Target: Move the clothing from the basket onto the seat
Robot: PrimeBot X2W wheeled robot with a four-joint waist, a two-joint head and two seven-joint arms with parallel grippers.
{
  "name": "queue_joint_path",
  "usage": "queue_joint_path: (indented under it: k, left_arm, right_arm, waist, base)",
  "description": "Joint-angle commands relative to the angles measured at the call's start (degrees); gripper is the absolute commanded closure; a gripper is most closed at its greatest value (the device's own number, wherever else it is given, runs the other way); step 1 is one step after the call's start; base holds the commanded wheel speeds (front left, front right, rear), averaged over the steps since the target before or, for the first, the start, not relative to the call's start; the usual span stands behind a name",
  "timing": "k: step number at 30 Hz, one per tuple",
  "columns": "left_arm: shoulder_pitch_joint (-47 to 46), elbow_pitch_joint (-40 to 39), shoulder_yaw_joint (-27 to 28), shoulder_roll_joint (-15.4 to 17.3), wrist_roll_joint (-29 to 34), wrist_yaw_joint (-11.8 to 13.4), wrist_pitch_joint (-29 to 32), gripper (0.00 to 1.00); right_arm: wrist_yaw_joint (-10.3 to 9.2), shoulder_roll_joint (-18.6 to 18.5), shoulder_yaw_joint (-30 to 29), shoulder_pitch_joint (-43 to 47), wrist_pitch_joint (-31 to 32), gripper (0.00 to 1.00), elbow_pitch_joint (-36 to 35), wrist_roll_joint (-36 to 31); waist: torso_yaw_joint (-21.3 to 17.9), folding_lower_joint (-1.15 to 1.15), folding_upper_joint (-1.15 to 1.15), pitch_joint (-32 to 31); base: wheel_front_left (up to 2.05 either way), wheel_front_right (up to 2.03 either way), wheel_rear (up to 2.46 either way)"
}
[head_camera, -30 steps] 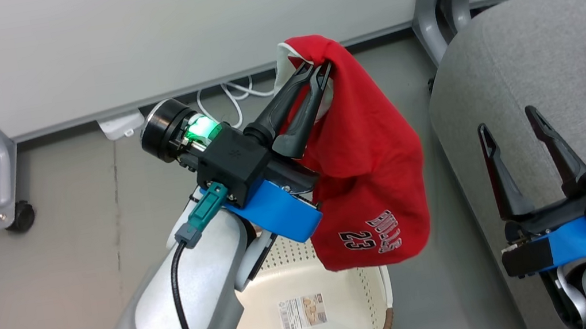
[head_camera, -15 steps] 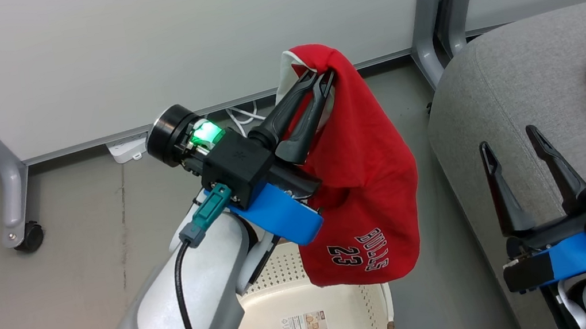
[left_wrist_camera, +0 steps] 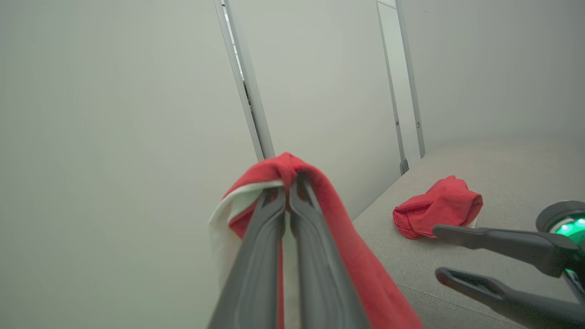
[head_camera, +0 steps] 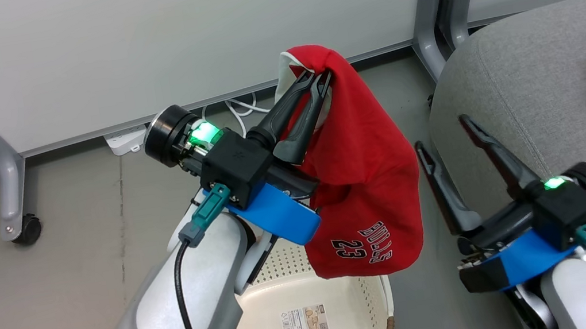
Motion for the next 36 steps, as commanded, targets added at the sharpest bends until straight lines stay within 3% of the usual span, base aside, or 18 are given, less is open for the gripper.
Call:
queue_joint_path:
  k: [1,15,36]
  left_arm:
    - [-0.1,0.1,0.1,0.1,0.3,-0.1,-0.3,1.0]
    - [-1.7,0.0,-0.8,-0.7,0.5,-0.1,-0.3,1.0]
    - [-3.6,-1.2,-3.1,-2.0,0.9,-0.1,-0.3,1.0]
  right_arm:
    - [0.01,-0.7,1.4,-1.5,-0.2,0.0,-0.1,0.3]
    - [0.01,-1.7,12.2,-10.9,-0.2,0.0,1.0,1.2]
    - [0.01,1.7,10.1,-19.4,-0.2,0.0,16.1,-2.4]
  waist:
    - [0.0,0.0,-0.01,0.2]
    - [1.2,0.0,-0.01,2.2]
    - [2.8,0.0,-0.01,4.2]
  base:
    - [0.0,0.0,0.0]
    - [0.0,0.0,0.0]
    - [0.0,0.0,0.0]
